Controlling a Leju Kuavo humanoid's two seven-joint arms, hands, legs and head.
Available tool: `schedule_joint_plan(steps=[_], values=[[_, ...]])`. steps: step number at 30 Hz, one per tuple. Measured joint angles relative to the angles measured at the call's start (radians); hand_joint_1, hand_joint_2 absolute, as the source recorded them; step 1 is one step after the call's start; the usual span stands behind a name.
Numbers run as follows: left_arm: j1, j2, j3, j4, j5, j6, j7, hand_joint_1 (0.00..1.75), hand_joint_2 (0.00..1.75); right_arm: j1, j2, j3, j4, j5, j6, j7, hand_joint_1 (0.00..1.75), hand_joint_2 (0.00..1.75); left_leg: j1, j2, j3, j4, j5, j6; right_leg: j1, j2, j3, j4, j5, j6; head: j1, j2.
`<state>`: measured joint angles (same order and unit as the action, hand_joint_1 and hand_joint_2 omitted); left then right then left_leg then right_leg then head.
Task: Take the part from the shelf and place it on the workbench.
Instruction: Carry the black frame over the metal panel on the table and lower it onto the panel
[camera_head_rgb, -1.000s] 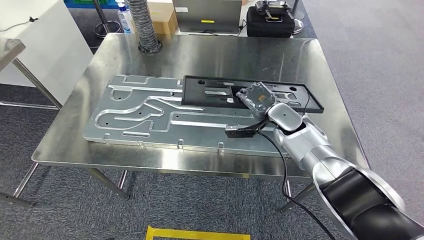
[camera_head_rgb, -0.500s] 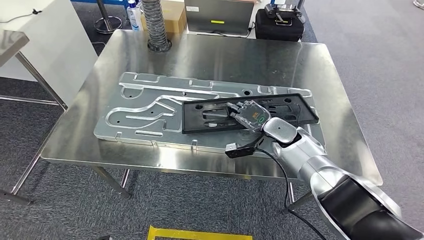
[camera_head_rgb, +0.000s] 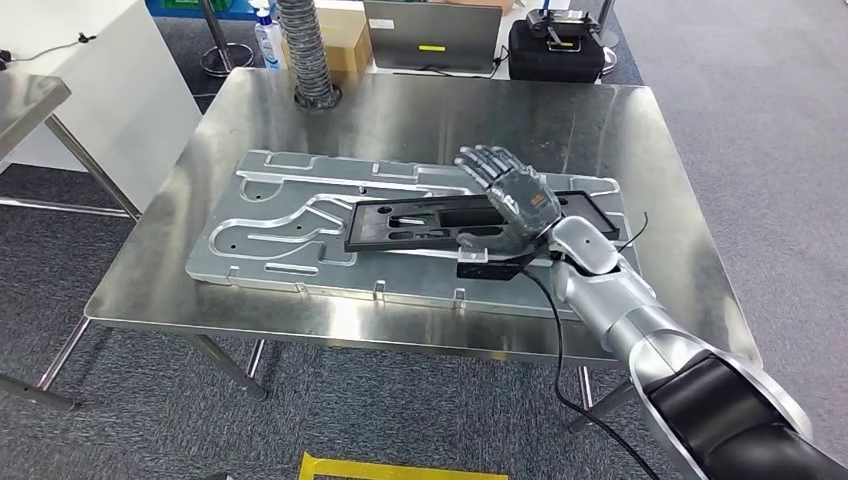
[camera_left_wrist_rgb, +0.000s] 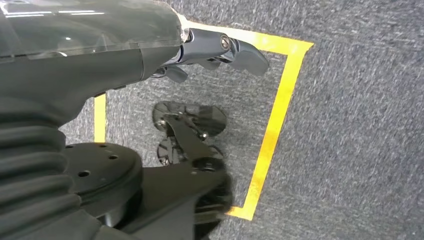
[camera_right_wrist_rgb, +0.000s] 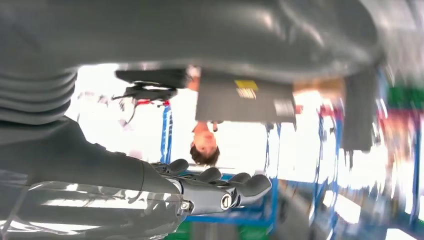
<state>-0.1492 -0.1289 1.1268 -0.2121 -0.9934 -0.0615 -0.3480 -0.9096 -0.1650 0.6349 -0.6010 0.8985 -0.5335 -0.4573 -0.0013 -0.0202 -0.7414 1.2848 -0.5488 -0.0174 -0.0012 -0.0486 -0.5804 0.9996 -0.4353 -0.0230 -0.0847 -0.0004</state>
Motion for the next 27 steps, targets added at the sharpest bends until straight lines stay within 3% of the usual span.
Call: schedule_joint_plan(steps=[1,2,5,7,9,11,12,14,16,17,18,20,22,25,27], values=[[0.002,0.000,0.000,0.000,0.000,0.000,0.000,0.00,0.00,0.011,-0.001,-0.027,-0.044,-0.086,0.017,-0.041,0.00,0.00,0.003,0.001,-0.012,0.024,-0.002,-0.004,-0.001,0.001,0.000,0.000,0.000,0.001,0.000,0.000],[0.004,0.001,0.001,0.000,0.001,-0.001,0.000,0.00,0.00,0.028,-0.002,-0.055,-0.100,-0.174,0.042,-0.074,0.00,0.00,0.007,0.002,-0.002,0.005,0.017,-0.007,-0.002,0.002,0.001,0.001,-0.001,0.002,0.000,0.000],[0.008,0.003,0.002,0.000,0.007,-0.001,0.000,0.00,0.00,0.089,-0.002,-0.136,-0.307,-0.406,0.118,-0.127,0.00,0.00,0.018,-0.008,0.099,-0.194,0.108,-0.012,-0.005,0.011,0.002,0.011,-0.009,0.016,0.000,0.000],[0.015,0.004,0.004,0.000,0.013,0.000,0.000,0.00,0.00,0.135,-0.002,-0.188,-0.462,-0.537,0.161,-0.151,0.00,0.00,0.018,-0.013,0.130,-0.256,0.125,-0.001,-0.004,0.017,-0.002,0.017,-0.013,0.026,0.000,0.000],[0.027,0.008,0.009,0.000,0.022,0.000,-0.003,0.00,0.00,0.190,0.002,-0.248,-0.622,-0.657,0.201,-0.173,0.00,0.00,0.013,-0.005,0.132,-0.258,0.125,0.017,-0.005,0.023,-0.003,0.016,-0.013,0.037,0.000,0.000],[0.038,0.014,0.017,0.000,0.036,0.000,-0.010,0.00,0.00,0.242,0.019,-0.329,-0.784,-0.742,0.219,-0.184,0.00,0.00,0.013,0.002,0.135,-0.264,0.127,0.032,-0.010,0.030,-0.013,0.039,-0.033,0.047,0.000,0.000],[0.042,0.016,0.022,0.000,0.043,-0.001,-0.015,0.00,0.00,0.264,0.032,-0.379,-0.860,-0.752,0.208,-0.186,0.00,0.00,0.013,0.006,0.136,-0.267,0.128,0.037,-0.011,0.034,-0.031,0.078,-0.057,0.050,0.000,0.000],[0.048,0.021,0.034,0.000,0.058,-0.004,-0.028,0.00,0.00,0.311,0.063,-0.481,-0.984,-0.693,0.133,-0.188,0.00,0.00,0.011,0.013,0.136,-0.267,0.126,0.044,-0.012,0.040,-0.095,0.210,-0.121,0.053,0.000,0.000],[0.054,0.023,0.045,0.000,0.071,-0.012,-0.041,0.00,0.00,0.371,0.092,-0.580,-1.082,-0.587,0.010,-0.191,0.00,0.00,0.006,0.019,0.137,-0.267,0.123,0.048,-0.012,0.042,-0.149,0.309,-0.150,0.053,0.000,0.000],[0.056,0.024,0.050,0.000,0.076,-0.017,-0.047,0.00,0.00,0.406,0.106,-0.632,-1.129,-0.539,-0.052,-0.192,0.00,0.00,0.003,0.021,0.139,-0.267,0.122,0.049,-0.011,0.043,-0.150,0.304,-0.135,0.050,0.000,0.000],[0.058,0.025,0.054,0.000,0.079,-0.022,-0.050,0.00,0.00,0.443,0.118,-0.685,-1.174,-0.501,-0.099,-0.192,0.00,0.00,0.002,0.023,0.140,-0.267,0.121,0.050,-0.009,0.043,-0.127,0.255,-0.104,0.045,0.000,0.000],[0.059,0.025,0.060,0.000,0.083,-0.030,-0.053,0.00,0.00,0.520,0.142,-0.795,-1.262,-0.433,-0.153,-0.192,0.00,0.00,0.000,0.027,0.145,-0.267,0.117,0.047,0.000,0.032,-0.053,0.104,-0.037,0.034,0.000,0.000],[0.061,0.025,0.067,0.000,0.083,-0.036,-0.053,0.00,0.00,0.598,0.162,-0.889,-1.325,-0.364,-0.163,-0.193,0.00,0.00,0.000,0.031,0.148,-0.266,0.114,0.040,0.011,0.027,-0.012,0.018,-0.009,0.025,0.000,0.000],[0.062,0.026,0.075,0.000,0.080,-0.043,-0.050,0.00,0.00,0.702,0.184,-1.003,-1.383,-0.288,-0.164,-0.193,0.00,0.00,0.002,0.038,0.151,-0.266,0.112,0.027,0.014,0.038,-0.009,0.003,0.004,0.014,0.000,0.000],[0.062,0.030,0.076,0.000,0.076,-0.048,-0.048,0.00,0.00,0.754,0.196,-1.064,-1.403,-0.268,-0.164,-0.193,0.00,0.00,0.003,0.035,0.138,-0.224,0.070,0.020,0.008,0.041,-0.009,-0.007,0.014,0.004,0.000,0.000]])
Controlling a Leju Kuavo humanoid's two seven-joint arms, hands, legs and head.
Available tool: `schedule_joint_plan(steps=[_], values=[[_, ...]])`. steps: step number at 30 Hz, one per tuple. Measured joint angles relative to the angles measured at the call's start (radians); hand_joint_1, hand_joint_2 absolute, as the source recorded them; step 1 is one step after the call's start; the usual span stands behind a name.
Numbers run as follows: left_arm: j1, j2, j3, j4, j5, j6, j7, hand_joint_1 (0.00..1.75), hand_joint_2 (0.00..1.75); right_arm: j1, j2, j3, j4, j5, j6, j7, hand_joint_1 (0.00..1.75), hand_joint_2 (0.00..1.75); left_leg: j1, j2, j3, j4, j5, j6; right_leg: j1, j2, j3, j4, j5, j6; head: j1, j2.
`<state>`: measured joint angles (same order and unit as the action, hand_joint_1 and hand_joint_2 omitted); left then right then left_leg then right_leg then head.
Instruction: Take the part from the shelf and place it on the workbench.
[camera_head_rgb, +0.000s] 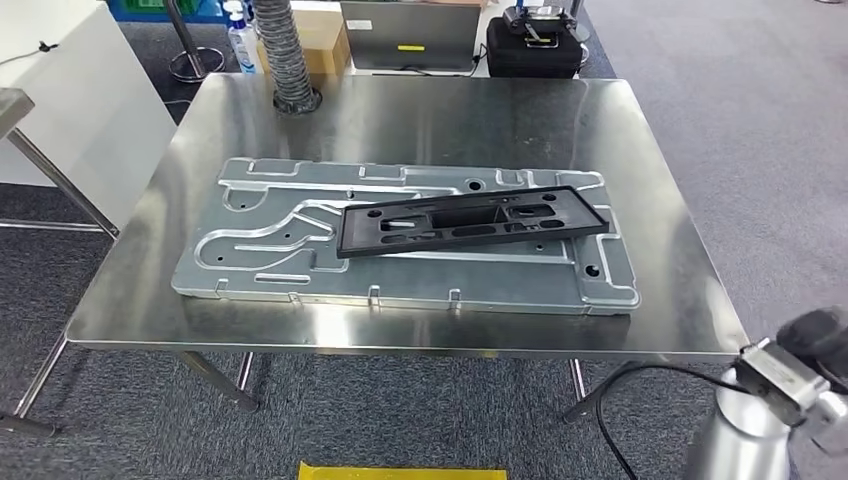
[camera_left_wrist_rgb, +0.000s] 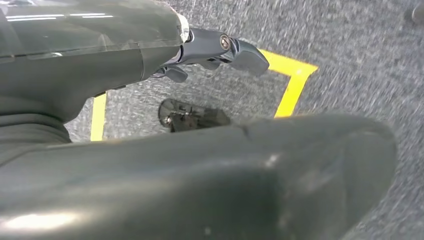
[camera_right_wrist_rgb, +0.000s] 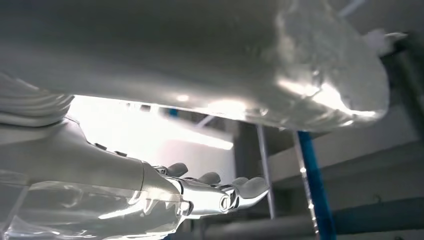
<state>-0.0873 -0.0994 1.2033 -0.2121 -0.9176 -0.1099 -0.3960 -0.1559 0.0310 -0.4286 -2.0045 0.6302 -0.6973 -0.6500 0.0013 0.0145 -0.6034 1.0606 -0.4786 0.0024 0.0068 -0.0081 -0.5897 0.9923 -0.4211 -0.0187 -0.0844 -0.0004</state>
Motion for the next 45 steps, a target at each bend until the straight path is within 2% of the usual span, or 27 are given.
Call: schedule_joint_plan(steps=[3,4,5,6,9,10,13,15,18,19,20,21,23,25,26,28,29,31,33,34,35,36,38,40,41,43,45], values=[[0.000,0.004,0.000,0.000,-0.003,-0.004,0.002,0.00,0.00,0.068,0.006,-0.073,-0.006,0.015,0.000,0.000,0.00,0.00,0.002,-0.006,-0.058,0.179,-0.116,-0.010,-0.002,0.002,-0.013,-0.001,0.011,-0.006,0.000,0.000],[0.000,0.006,0.000,0.000,-0.003,-0.005,0.003,0.00,0.00,0.088,0.007,-0.094,-0.005,0.017,0.000,0.000,0.00,0.00,0.003,-0.006,-0.067,0.221,-0.135,-0.012,-0.003,0.004,-0.020,0.001,0.015,-0.005,0.000,0.000],[0.001,0.008,0.001,0.000,-0.002,-0.005,0.004,0.00,0.00,0.108,0.007,-0.113,-0.001,0.021,0.000,0.000,0.00,0.00,0.004,-0.006,-0.059,0.227,-0.135,-0.014,-0.004,0.006,-0.027,0.003,0.019,-0.003,0.000,0.000],[0.001,0.010,0.001,0.000,0.000,-0.006,0.004,0.00,0.00,0.127,0.007,-0.129,0.006,0.028,0.000,0.000,0.00,0.00,0.005,-0.006,-0.030,0.191,-0.119,-0.015,-0.006,0.009,-0.034,0.005,0.024,0.000,0.000,0.000],[-0.001,0.015,0.005,0.000,0.006,-0.008,0.005,0.00,0.00,0.184,0.008,-0.159,0.046,0.056,0.000,0.000,0.00,0.00,0.005,-0.018,0.101,-0.018,-0.057,-0.010,-0.009,0.017,-0.049,0.013,0.039,0.015,0.000,0.000],[-0.001,0.015,0.006,0.000,0.007,-0.008,0.007,0.00,0.00,0.201,0.010,-0.165,0.065,0.065,0.000,0.000,0.00,0.00,0.003,-0.023,0.123,-0.056,-0.048,-0.004,-0.010,0.018,-0.051,0.014,0.044,0.021,0.000,0.000],[0.001,0.014,0.008,0.000,0.006,-0.010,0.014,0.00,0.00,0.236,0.023,-0.173,0.137,0.102,0.000,0.005,0.00,0.00,-0.004,-0.020,0.120,-0.068,-0.028,0.017,-0.014,0.021,-0.051,0.009,0.061,0.040,0.000,0.000],[0.000,0.012,0.009,0.000,0.004,-0.010,0.020,0.00,0.00,0.249,0.045,-0.182,0.197,0.130,0.001,0.012,0.00,0.00,-0.003,-0.012,0.104,-0.075,-0.004,0.033,-0.018,0.021,-0.068,0.040,0.021,0.051,0.000,0.000],[0.002,0.012,0.010,0.000,-0.002,-0.012,0.030,0.00,0.00,0.253,0.094,-0.206,0.299,0.168,0.010,0.030,0.00,0.00,-0.005,-0.002,0.064,-0.077,0.029,0.042,-0.021,0.019,-0.118,0.210,-0.126,0.061,0.000,0.000],[0.002,0.012,0.011,0.000,-0.003,-0.013,0.032,0.00,0.00,0.253,0.114,-0.218,0.336,0.177,0.018,0.035,0.00,0.00,-0.007,0.000,0.049,-0.076,0.040,0.042,-0.021,0.019,-0.125,0.263,-0.152,0.063,0.000,0.000],[0.003,0.012,0.012,0.000,-0.004,-0.014,0.035,0.00,0.00,0.253,0.134,-0.232,0.375,0.181,0.029,0.037,0.00,0.00,-0.008,0.002,0.033,-0.074,0.050,0.041,-0.020,0.018,-0.117,0.290,-0.154,0.062,0.000,0.000],[0.004,0.012,0.012,0.000,-0.005,-0.016,0.038,0.00,0.00,0.251,0.155,-0.251,0.419,0.185,0.043,0.036,0.00,0.00,-0.010,0.003,0.017,-0.073,0.061,0.040,-0.019,0.018,-0.091,0.280,-0.138,0.060,0.000,0.000],[0.007,0.010,0.014,0.000,-0.009,-0.018,0.044,0.00,0.00,0.238,0.195,-0.303,0.531,0.205,0.070,0.026,0.00,0.00,-0.010,0.004,-0.009,-0.070,0.081,0.036,-0.013,0.013,0.018,0.155,-0.100,0.049,0.000,0.000],[0.011,0.005,0.016,0.000,-0.012,-0.019,0.048,0.00,0.00,0.213,0.226,-0.363,0.665,0.235,0.075,0.011,0.00,0.00,-0.009,0.007,-0.019,-0.070,0.099,0.028,-0.001,0.003,0.121,0.010,-0.098,0.035,0.000,0.000],[0.013,0.002,0.017,0.000,-0.013,-0.019,0.048,0.00,0.00,0.199,0.237,-0.395,0.737,0.246,0.070,0.004,0.00,0.00,-0.006,0.008,-0.019,-0.071,0.107,0.022,0.005,-0.001,0.146,-0.030,-0.104,0.028,0.000,0.000],[0.015,-0.002,0.020,0.000,-0.013,-0.019,0.048,0.00,0.00,0.176,0.251,-0.460,0.878,0.263,0.061,0.003,0.00,0.00,0.000,0.011,-0.016,-0.078,0.121,0.010,0.010,-0.002,0.147,-0.046,-0.090,0.014,0.000,0.000],[0.016,-0.004,0.022,0.000,-0.013,-0.018,0.047,0.00,0.00,0.169,0.253,-0.488,0.947,0.274,0.055,0.006,0.00,0.00,0.002,0.010,-0.020,-0.075,0.115,0.005,0.010,-0.003,0.143,-0.053,-0.080,0.007,0.000,0.000],[0.020,-0.005,0.024,0.000,-0.015,-0.015,0.048,0.00,0.00,0.160,0.251,-0.534,1.085,0.308,0.041,0.026,0.00,0.00,0.003,0.003,-0.040,-0.024,0.046,-0.003,0.006,-0.003,0.122,-0.063,-0.050,-0.005,0.000,0.000],[0.024,-0.007,0.025,0.000,-0.021,-0.009,0.049,0.00,0.00,0.155,0.241,-0.566,1.215,0.350,0.033,0.080,0.00,0.00,0.007,-0.003,-0.070,0.098,-0.061,-0.010,0.006,-0.001,0.090,-0.062,-0.024,-0.009,0.000,0.000],[0.025,-0.008,0.025,0.000,-0.026,-0.005,0.049,0.00,0.00,0.155,0.235,-0.577,1.271,0.373,0.032,0.122,0.00,0.00,0.010,-0.004,-0.079,0.161,-0.092,-0.015,0.006,-0.001,0.072,-0.059,-0.013,-0.008,0.000,0.000],[0.026,-0.008,0.025,0.000,-0.032,-0.003,0.049,0.00,0.00,0.155,0.231,-0.585,1.324,0.397,0.035,0.171,0.00,0.00,0.012,-0.004,-0.078,0.204,-0.098,-0.019,0.006,-0.001,0.052,-0.055,-0.001,-0.007,0.000,0.000],[0.026,-0.009,0.024,0.000,-0.040,-0.001,0.049,0.00,0.00,0.155,0.228,-0.591,1.370,0.418,0.042,0.224,0.00,0.00,0.014,-0.004,-0.061,0.215,-0.082,-0.022,0.005,0.000,0.031,-0.050,0.010,-0.004,0.000,0.000],[0.026,-0.009,0.020,0.000,-0.062,-0.002,0.051,0.00,0.00,0.155,0.225,-0.599,1.449,0.448,0.069,0.333,0.00,0.00,0.019,-0.006,0.027,0.129,-0.034,-0.025,0.003,0.002,-0.010,-0.034,0.030,0.003,0.000,0.000],[0.024,-0.009,0.010,0.000,-0.085,-0.005,0.052,0.00,0.00,0.155,0.224,-0.605,1.508,0.461,0.102,0.419,0.00,0.00,0.016,-0.010,0.140,-0.021,-0.042,-0.020,0.002,0.005,-0.040,-0.015,0.045,0.013,0.000,0.000],[0.024,-0.009,0.004,0.000,-0.093,-0.006,0.053,0.00,0.00,0.155,0.224,-0.606,1.533,0.467,0.120,0.455,0.00,0.00,0.014,-0.012,0.172,-0.070,-0.055,-0.015,0.002,0.006,-0.047,-0.009,0.053,0.018,0.000,0.000],[0.025,-0.008,-0.005,0.000,-0.105,-0.008,0.061,0.00,0.00,0.155,0.224,-0.606,1.576,0.486,0.167,0.521,0.00,0.00,0.009,-0.013,0.178,-0.095,-0.060,-0.001,0.000,0.009,-0.052,-0.007,0.071,0.029,0.000,0.000],[0.023,-0.006,-0.011,0.000,-0.111,-0.008,0.073,0.00,0.00,0.154,0.223,-0.605,1.612,0.503,0.230,0.584,0.00,0.00,0.009,-0.007,0.160,-0.098,-0.041,0.016,-0.005,0.013,-0.065,0.009,0.054,0.040,0.000,0.000]])
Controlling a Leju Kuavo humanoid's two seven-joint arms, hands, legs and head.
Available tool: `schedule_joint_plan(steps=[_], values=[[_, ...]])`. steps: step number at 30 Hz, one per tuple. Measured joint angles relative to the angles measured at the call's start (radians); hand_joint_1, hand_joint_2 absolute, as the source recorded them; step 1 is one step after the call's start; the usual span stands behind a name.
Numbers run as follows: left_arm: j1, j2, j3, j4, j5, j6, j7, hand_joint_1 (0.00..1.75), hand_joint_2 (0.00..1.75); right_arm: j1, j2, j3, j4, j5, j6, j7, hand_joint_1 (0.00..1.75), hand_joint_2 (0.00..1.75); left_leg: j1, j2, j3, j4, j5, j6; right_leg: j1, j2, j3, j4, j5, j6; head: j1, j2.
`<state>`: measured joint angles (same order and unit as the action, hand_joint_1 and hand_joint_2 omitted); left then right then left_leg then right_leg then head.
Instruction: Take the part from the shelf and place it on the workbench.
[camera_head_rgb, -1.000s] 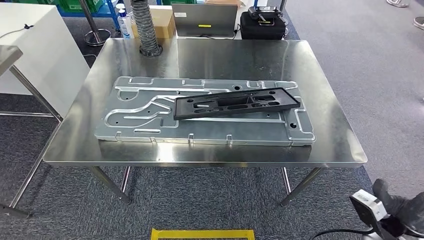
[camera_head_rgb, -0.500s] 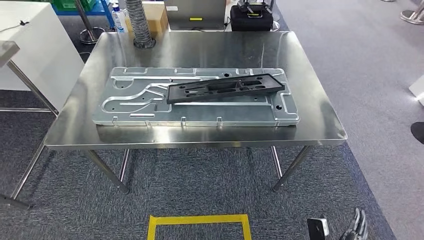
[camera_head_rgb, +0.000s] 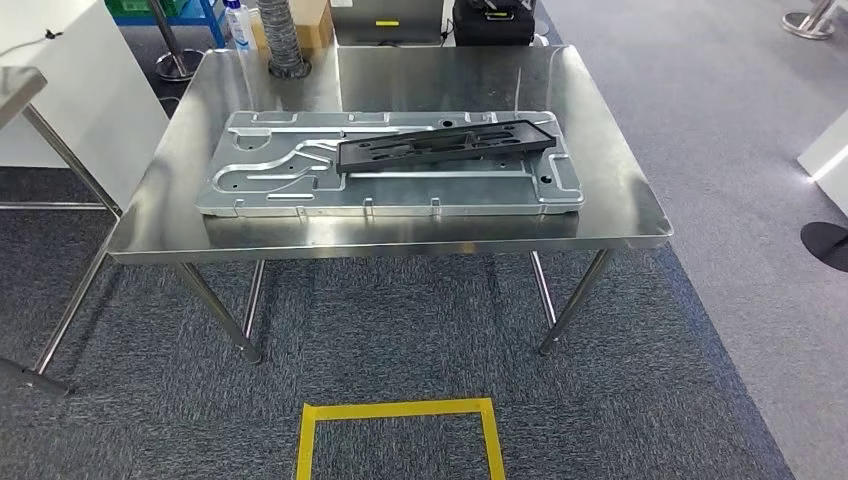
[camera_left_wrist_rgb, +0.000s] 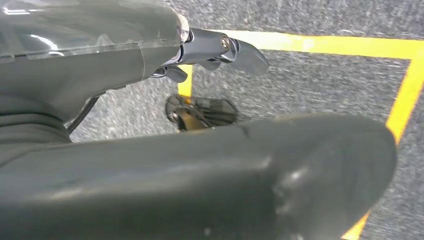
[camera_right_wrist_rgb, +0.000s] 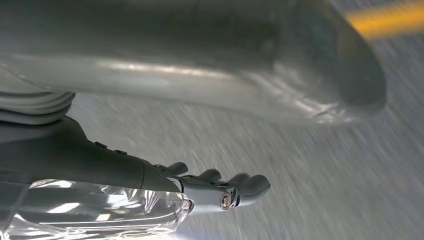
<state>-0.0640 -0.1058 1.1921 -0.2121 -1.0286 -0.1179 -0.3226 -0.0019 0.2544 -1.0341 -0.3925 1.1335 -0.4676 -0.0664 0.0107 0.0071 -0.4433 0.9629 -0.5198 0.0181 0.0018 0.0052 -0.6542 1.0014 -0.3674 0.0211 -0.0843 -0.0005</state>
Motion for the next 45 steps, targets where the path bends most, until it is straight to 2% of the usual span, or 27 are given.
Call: schedule_joint_plan(steps=[1,3,4,5,7,9,11,12,14,15,17,19,21,22,24,26,27,29,31,34,35,37,38,40,42,43,45], values=[[-0.001,0.001,-0.003,0.000,-0.002,0.000,0.007,0.00,0.00,0.000,0.000,0.000,0.014,0.005,0.036,0.026,0.00,0.00,0.000,0.003,-0.012,-0.002,0.013,0.008,-0.001,0.001,-0.011,0.030,-0.038,0.005,0.000,0.000],[-0.002,0.002,-0.010,0.000,-0.009,0.002,0.019,0.00,0.00,-0.002,0.000,0.000,0.038,0.004,0.118,0.068,0.00,0.00,-0.002,0.006,-0.042,-0.001,0.037,0.016,-0.005,0.001,-0.041,0.148,-0.150,0.011,0.000,0.000],[-0.001,0.003,-0.012,0.000,-0.013,0.002,0.024,0.00,0.00,-0.004,0.000,0.000,0.050,-0.002,0.165,0.085,0.00,0.00,-0.004,0.007,-0.057,0.000,0.049,0.017,-0.005,0.001,-0.052,0.215,-0.189,0.013,0.000,0.000],[0.000,0.003,-0.015,0.000,-0.017,0.002,0.027,0.00,0.00,-0.006,0.000,-0.001,0.059,-0.009,0.212,0.099,0.00,0.00,-0.006,0.009,-0.074,0.002,0.061,0.016,-0.006,0.001,-0.054,0.266,-0.202,0.014,0.000,0.000],[0.000,0.004,-0.019,0.000,-0.026,0.002,0.029,0.00,0.00,-0.011,0.000,-0.004,0.072,-0.026,0.293,0.117,0.00,0.00,-0.008,0.011,-0.107,0.007,0.084,0.013,-0.006,0.001,-0.011,0.268,-0.165,0.012,0.000,0.000],[-0.001,0.004,-0.024,0.000,-0.034,0.001,0.027,0.00,0.00,-0.017,-0.001,-0.009,0.081,-0.036,0.354,0.124,0.00,0.00,-0.010,0.011,-0.136,0.013,0.104,0.008,-0.004,0.001,0.099,0.135,-0.131,0.004,0.000,0.000],[-0.001,0.004,-0.032,0.000,-0.040,-0.003,0.024,0.00,0.00,-0.024,-0.005,-0.012,0.090,-0.039,0.400,0.124,0.00,0.00,-0.012,0.011,-0.152,0.018,0.122,-0.002,0.001,0.001,0.197,-0.012,-0.147,-0.006,0.000,0.000],[-0.002,0.004,-0.035,0.000,-0.043,-0.006,0.021,0.00,0.00,-0.027,-0.008,-0.012,0.094,-0.038,0.415,0.122,0.00,0.00,-0.012,0.011,-0.156,0.018,0.130,-0.008,0.005,0.001,0.219,-0.050,-0.157,-0.010,0.000,0.000],[-0.004,0.006,-0.040,0.000,-0.046,-0.014,0.018,0.00,0.00,-0.031,-0.015,-0.013,0.105,-0.036,0.438,0.119,0.00,0.00,-0.010,0.011,-0.160,0.017,0.142,-0.020,0.005,-0.001,0.215,-0.064,-0.147,-0.021,0.000,0.000],[-0.005,0.008,-0.041,0.000,-0.048,-0.016,0.017,0.00,0.00,-0.034,-0.022,-0.013,0.111,-0.035,0.445,0.118,0.00,0.00,-0.009,0.009,-0.167,0.029,0.128,-0.025,0.004,-0.004,0.208,-0.066,-0.139,-0.028,0.000,0.000],[-0.005,0.011,-0.042,0.000,-0.049,-0.022,0.019,0.00,0.00,-0.039,-0.041,-0.013,0.123,-0.034,0.460,0.118,0.00,0.00,-0.007,0.004,-0.195,0.105,0.051,-0.033,0.001,-0.009,0.190,-0.068,-0.120,-0.042,0.000,0.000],[-0.005,0.014,-0.044,0.000,-0.051,-0.030,0.020,0.00,0.00,-0.041,-0.064,-0.013,0.137,-0.030,0.471,0.118,0.00,0.00,-0.006,0.002,-0.234,0.240,-0.039,-0.039,0.004,-0.010,0.165,-0.063,-0.103,-0.047,0.000,0.000],[-0.005,0.017,-0.046,0.000,-0.052,-0.037,0.017,0.00,0.00,-0.041,-0.089,-0.013,0.149,-0.022,0.476,0.118,0.00,0.00,-0.006,0.002,-0.238,0.319,-0.054,-0.040,0.005,-0.011,0.134,-0.054,-0.085,-0.046,0.000,0.000],[-0.004,0.020,-0.048,0.000,-0.052,-0.038,0.014,0.00,0.00,-0.041,-0.102,-0.012,0.155,-0.019,0.478,0.117,0.00,0.00,-0.006,0.002,-0.214,0.305,-0.032,-0.039,0.005,-0.011,0.117,-0.047,-0.077,-0.045,0.000,0.000],[-0.005,0.025,-0.049,0.000,-0.052,-0.039,0.010,0.00,0.00,-0.042,-0.127,-0.010,0.167,-0.015,0.481,0.113,0.00,0.00,-0.007,0.001,-0.118,0.180,0.012,-0.032,0.005,-0.010,0.088,-0.033,-0.066,-0.040,0.000,0.000],[-0.007,0.031,-0.049,0.000,-0.050,-0.038,0.008,0.00,0.00,-0.043,-0.151,-0.005,0.180,-0.010,0.483,0.105,0.00,0.00,-0.012,-0.001,-0.031,0.044,0.011,-0.022,0.005,-0.010,0.069,-0.021,-0.056,-0.030,0.000,0.000],[-0.007,0.034,-0.049,0.000,-0.050,-0.037,0.008,0.00,0.00,-0.044,-0.161,-0.002,0.185,-0.008,0.483,0.101,0.00,0.00,-0.015,-0.002,-0.014,0.011,0.003,-0.017,0.004,-0.011,0.064,-0.018,-0.049,-0.025,0.000,0.000],[-0.005,0.036,-0.049,0.000,-0.049,-0.034,0.009,0.00,0.00,-0.046,-0.175,0.001,0.195,-0.006,0.484,0.093,0.00,0.00,-0.016,-0.001,-0.017,-0.004,0.011,-0.003,0.002,-0.012,0.058,-0.018,-0.036,-0.013,0.000,0.000],[-0.006,0.037,-0.049,0.000,-0.049,-0.030,0.013,0.00,0.00,-0.048,-0.180,0.002,0.200,-0.005,0.487,0.084,0.00,0.00,-0.013,0.003,-0.031,-0.012,0.032,0.015,0.000,-0.008,0.044,0.006,-0.067,-0.003,0.000,0.000],[-0.008,0.038,-0.049,0.000,-0.051,-0.026,0.020,0.00,0.00,-0.050,-0.180,0.002,0.203,-0.005,0.488,0.074,0.00,0.00,-0.013,0.005,-0.068,-0.014,0.066,0.028,-0.007,-0.006,-0.006,0.175,-0.208,0.010,0.000,0.000],[-0.009,0.038,-0.049,0.000,-0.051,-0.025,0.022,0.00,0.00,-0.050,-0.180,0.002,0.205,-0.005,0.488,0.072,0.00,0.00,-0.014,0.005,-0.083,-0.012,0.077,0.027,-0.010,-0.006,-0.016,0.236,-0.235,0.013,0.000,0.000],[-0.009,0.038,-0.049,0.000,-0.052,-0.025,0.025,0.00,0.00,-0.051,-0.177,0.002,0.207,-0.005,0.488,0.070,0.00,0.00,-0.014,0.006,-0.116,-0.005,0.098,0.023,-0.017,-0.006,0.005,0.269,-0.220,0.020,0.000,0.000],[-0.009,0.038,-0.049,0.000,-0.052,-0.025,0.026,0.00,0.00,-0.052,-0.176,0.002,0.208,-0.005,0.488,0.070,0.00,0.00,-0.014,0.006,-0.134,0.000,0.107,0.020,-0.020,-0.006,0.042,0.233,-0.191,0.021,0.000,0.000],[-0.009,0.038,-0.049,0.000,-0.052,-0.025,0.026,0.00,0.00,-0.055,-0.174,0.003,0.209,-0.003,0.487,0.070,0.00,0.00,-0.014,0.005,-0.163,0.014,0.123,0.011,-0.022,-0.006,0.153,0.087,-0.162,0.020,0.000,0.000],[-0.010,0.038,-0.049,0.000,-0.052,-0.025,0.026,0.00,0.00,-0.060,-0.174,0.003,0.209,-0.001,0.484,0.071,0.00,0.00,-0.014,0.006,-0.180,0.025,0.139,-0.001,-0.018,-0.005,0.234,-0.032,-0.177,0.010,0.000,0.000],[-0.010,0.037,-0.049,0.000,-0.052,-0.026,0.026,0.00,0.00,-0.061,-0.174,0.004,0.209,-0.001,0.483,0.072,0.00,0.00,-0.013,0.007,-0.184,0.027,0.148,-0.008,-0.013,-0.005,0.246,-0.057,-0.183,0.003,0.000,0.000],[-0.011,0.038,-0.049,0.000,-0.052,-0.026,0.026,0.00,0.00,-0.061,-0.174,0.004,0.210,0.000,0.481,0.075,0.00,0.00,-0.011,0.006,-0.191,0.041,0.151,-0.021,-0.011,-0.008,0.233,-0.057,-0.171,-0.014,0.000,0.000]])
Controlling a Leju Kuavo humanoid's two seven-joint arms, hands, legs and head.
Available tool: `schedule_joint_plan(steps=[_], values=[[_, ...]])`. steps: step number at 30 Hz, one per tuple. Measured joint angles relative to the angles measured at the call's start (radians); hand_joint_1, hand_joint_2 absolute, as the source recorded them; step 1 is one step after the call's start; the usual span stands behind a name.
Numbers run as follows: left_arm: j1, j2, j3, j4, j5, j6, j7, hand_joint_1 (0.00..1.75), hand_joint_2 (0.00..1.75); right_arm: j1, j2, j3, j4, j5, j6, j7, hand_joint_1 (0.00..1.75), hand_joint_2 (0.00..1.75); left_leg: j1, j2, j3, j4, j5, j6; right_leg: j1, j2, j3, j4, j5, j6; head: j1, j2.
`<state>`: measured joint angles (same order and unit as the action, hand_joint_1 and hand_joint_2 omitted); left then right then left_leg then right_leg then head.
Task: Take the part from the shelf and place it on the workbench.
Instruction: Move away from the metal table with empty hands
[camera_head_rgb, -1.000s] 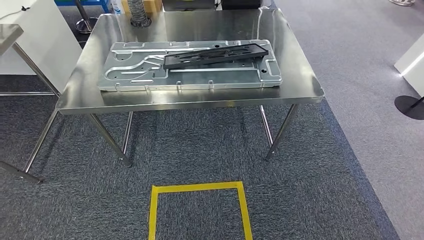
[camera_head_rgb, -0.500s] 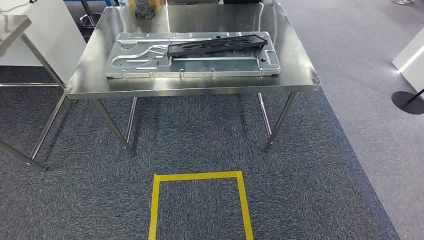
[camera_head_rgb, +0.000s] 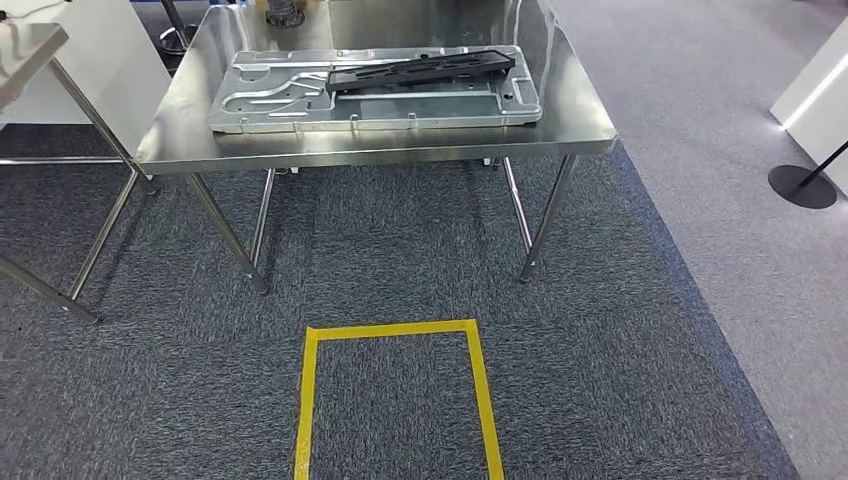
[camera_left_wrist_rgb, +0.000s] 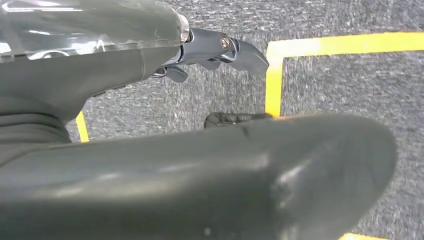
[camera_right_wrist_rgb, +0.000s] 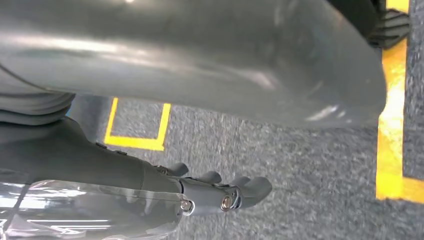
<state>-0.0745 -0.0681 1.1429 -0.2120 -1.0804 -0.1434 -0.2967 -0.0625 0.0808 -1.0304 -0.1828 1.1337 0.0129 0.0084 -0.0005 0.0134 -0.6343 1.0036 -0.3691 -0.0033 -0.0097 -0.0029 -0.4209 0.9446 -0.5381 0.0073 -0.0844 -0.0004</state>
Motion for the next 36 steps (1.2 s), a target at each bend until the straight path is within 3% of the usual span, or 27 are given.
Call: schedule_joint_plan(steps=[1,2,4,5,6,7,8,9,10,12,13,15,16,17,19,20,21,23,24,25,27,28,29,31,32,35,36], values=[[0.001,0.000,0.000,0.000,0.000,0.000,0.000,0.00,0.00,0.000,0.000,0.000,0.001,0.000,-0.001,0.003,0.00,0.00,0.001,-0.002,-0.008,0.025,-0.025,-0.005,0.000,-0.003,-0.009,0.000,0.010,-0.009,0.000,0.000],[0.001,0.000,0.000,0.000,0.000,0.000,0.001,0.00,0.00,-0.001,-0.001,0.000,0.001,0.000,-0.003,0.006,0.00,0.00,0.002,-0.004,-0.020,0.066,-0.069,-0.009,0.000,-0.006,-0.020,0.000,0.023,-0.017,0.000,0.000],[0.002,0.000,0.000,0.000,0.000,0.000,0.001,0.00,0.00,-0.001,-0.006,0.000,0.002,-0.001,-0.004,0.011,0.00,0.00,0.004,-0.006,-0.045,0.184,-0.182,-0.013,0.003,-0.009,-0.050,0.002,0.048,-0.026,0.000,0.000],[0.001,0.000,0.000,0.000,0.000,-0.001,0.001,0.00,0.00,-0.001,-0.011,0.000,0.002,-0.001,-0.004,0.013,0.00,0.00,0.004,-0.006,-0.051,0.242,-0.217,-0.014,0.006,-0.009,-0.069,0.005,0.061,-0.028,0.000,0.000],[0.001,0.000,0.000,0.000,0.000,-0.001,0.001,0.00,0.00,-0.001,-0.016,0.000,0.003,-0.002,-0.004,0.016,0.00,0.00,0.005,-0.006,-0.050,0.284,-0.227,-0.015,0.008,-0.010,-0.090,0.009,0.074,-0.028,0.000,0.000],[0.001,0.000,0.000,0.000,0.000,-0.002,0.001,0.00,0.00,-0.001,-0.020,0.000,0.004,-0.002,-0.004,0.017,0.00,0.00,0.005,-0.006,-0.035,0.299,-0.212,-0.014,0.009,-0.010,-0.113,0.015,0.086,-0.027,0.000,0.000],[0.000,0.000,0.000,0.000,0.000,-0.002,0.001,0.00,0.00,-0.001,-0.023,0.000,0.006,-0.002,-0.004,0.018,0.00,0.00,0.005,-0.006,-0.006,0.280,-0.182,-0.013,0.009,-0.009,-0.137,0.023,0.098,-0.025,-0.001,0.000],[-0.001,0.000,0.000,0.000,0.000,-0.002,0.001,0.00,0.00,-0.002,-0.026,0.000,0.007,-0.002,-0.004,0.018,0.00,0.00,0.005,-0.007,0.040,0.229,-0.154,-0.011,0.009,-0.009,-0.160,0.033,0.109,-0.023,-0.001,0.000],[-0.002,0.000,0.000,0.000,0.000,-0.003,0.001,0.00,0.00,-0.002,-0.028,0.000,0.007,-0.002,-0.004,0.018,0.00,0.00,0.004,-0.007,0.102,0.151,-0.146,-0.008,0.009,-0.008,-0.179,0.042,0.118,-0.019,-0.001,0.000],[-0.006,0.000,0.000,0.000,0.000,-0.003,0.001,0.00,0.00,-0.002,-0.029,0.000,0.008,-0.002,-0.004,0.019,0.00,0.00,0.000,-0.010,0.205,0.003,-0.172,0.002,0.010,-0.009,-0.201,0.056,0.135,-0.009,-0.001,0.000],[-0.007,0.000,0.000,0.000,0.000,-0.003,0.001,0.00,0.00,-0.002,-0.029,0.000,0.008,-0.002,-0.004,0.019,0.00,0.00,-0.002,-0.010,0.229,-0.036,-0.187,0.008,0.010,-0.010,-0.205,0.058,0.144,-0.004,-0.001,0.000],[-0.006,0.000,0.000,0.000,0.000,-0.003,0.001,0.00,0.00,-0.001,-0.029,0.000,0.009,-0.001,-0.003,0.019,0.00,0.00,-0.004,-0.008,0.220,-0.047,-0.177,0.021,0.007,-0.010,-0.210,0.059,0.158,0.008,0.000,0.000],[-0.006,0.000,0.000,0.001,0.000,-0.003,0.001,0.00,0.00,-0.001,-0.029,0.000,0.009,-0.001,-0.002,0.019,0.00,0.00,-0.003,-0.005,0.209,-0.047,-0.166,0.029,0.005,-0.008,-0.218,0.069,0.143,0.012,0.000,0.000],[-0.007,-0.001,0.000,0.001,0.000,-0.003,0.001,0.00,0.00,-0.001,-0.028,0.000,0.010,0.000,-0.001,0.019,0.00,0.00,-0.002,-0.002,0.196,-0.049,-0.153,0.037,0.004,-0.006,-0.230,0.094,0.109,0.016,0.000,0.000],[-0.008,-0.001,0.000,0.001,0.000,-0.002,0.001,0.00,0.00,-0.001,-0.026,0.000,0.010,0.001,0.003,0.019,0.00,0.00,-0.002,0.000,0.163,-0.049,-0.127,0.047,0.001,-0.003,-0.261,0.198,0.002,0.022,0.000,0.000],[-0.008,0.000,0.000,0.001,0.001,-0.001,0.001,0.00,0.00,-0.001,-0.024,0.000,0.010,0.001,0.004,0.019,0.00,0.00,-0.004,0.000,0.145,-0.048,-0.114,0.047,0.000,-0.002,-0.275,0.265,-0.036,0.024,0.000,0.000],[-0.007,0.000,0.001,0.001,0.001,0.003,0.002,0.00,0.00,0.000,-0.022,0.000,0.011,0.001,0.004,0.017,0.00,0.00,-0.005,0.000,0.127,-0.047,-0.102,0.047,-0.002,-0.002,-0.284,0.323,-0.046,0.026,0.000,0.000],[-0.007,0.000,0.001,0.001,0.002,0.013,0.007,0.00,0.00,0.000,-0.020,0.000,0.011,0.002,0.003,0.015,0.00,0.00,-0.006,0.002,0.088,-0.044,-0.078,0.042,-0.003,-0.002,-0.266,0.367,0.011,0.026,0.000,0.000],[-0.007,0.000,0.001,0.001,0.002,0.020,0.012,0.00,0.00,-0.001,-0.020,0.000,0.011,0.002,0.004,0.012,0.00,0.00,-0.006,0.003,0.071,-0.041,-0.066,0.039,-0.003,-0.002,-0.231,0.334,0.045,0.024,0.000,0.000],[-0.007,-0.001,0.001,0.001,0.003,0.026,0.018,0.00,0.00,-0.001,-0.020,0.000,0.011,0.002,0.006,0.009,0.00,0.00,-0.006,0.003,0.057,-0.037,-0.056,0.036,-0.003,-0.002,-0.175,0.270,0.059,0.020,0.000,0.000],[-0.007,-0.002,0.001,0.001,0.005,0.036,0.029,0.00,0.00,-0.002,-0.020,0.000,0.010,0.000,0.008,-0.006,0.00,0.00,-0.009,0.003,0.039,-0.025,-0.041,0.028,0.002,-0.002,-0.046,0.095,0.024,0.010,0.000,0.000],[-0.007,-0.003,0.002,0.001,0.006,0.040,0.033,0.00,0.00,-0.003,-0.020,0.000,0.010,-0.001,0.009,-0.015,0.00,0.00,-0.009,0.003,0.035,-0.020,-0.035,0.023,0.005,-0.002,-0.005,0.035,0.000,0.004,0.000,0.000],[-0.007,-0.003,0.002,0.001,0.007,0.043,0.035,0.00,0.00,-0.004,-0.019,0.000,0.010,-0.003,0.009,-0.023,0.00,0.00,-0.009,0.003,0.033,-0.017,-0.029,0.017,0.007,-0.002,0.015,0.001,-0.012,-0.003,0.000,0.000],[-0.007,-0.003,0.004,0.001,0.008,0.047,0.038,0.00,0.00,-0.003,-0.019,-0.001,0.010,-0.007,0.008,-0.029,0.00,0.00,-0.005,0.001,0.026,-0.007,-0.030,0.005,0.007,-0.004,0.012,-0.005,-0.005,-0.018,0.000,0.000],[-0.007,-0.003,0.005,0.001,0.009,0.047,0.040,0.00,0.00,-0.003,-0.020,-0.001,0.010,-0.010,0.006,-0.028,0.00,0.00,-0.003,-0.001,0.016,0.016,-0.051,-0.001,0.006,-0.006,0.007,-0.007,0.002,-0.026,0.000,0.000],[-0.004,-0.004,0.008,0.001,0.009,0.048,0.043,0.00,0.00,-0.002,-0.024,-0.004,0.010,-0.021,-0.011,-0.019,0.00,0.00,0.003,-0.005,-0.050,0.198,-0.171,-0.014,0.009,-0.010,-0.017,-0.005,0.022,-0.038,0.000,0.000],[-0.003,-0.005,0.009,0.001,0.009,0.049,0.043,0.00,0.00,-0.002,-0.027,-0.004,0.010,-0.023,-0.018,-0.015,0.00,0.00,0.004,-0.005,-0.067,0.256,-0.195,-0.017,0.010,-0.010,-0.027,-0.003,0.028,-0.038,0.000,0.000]])
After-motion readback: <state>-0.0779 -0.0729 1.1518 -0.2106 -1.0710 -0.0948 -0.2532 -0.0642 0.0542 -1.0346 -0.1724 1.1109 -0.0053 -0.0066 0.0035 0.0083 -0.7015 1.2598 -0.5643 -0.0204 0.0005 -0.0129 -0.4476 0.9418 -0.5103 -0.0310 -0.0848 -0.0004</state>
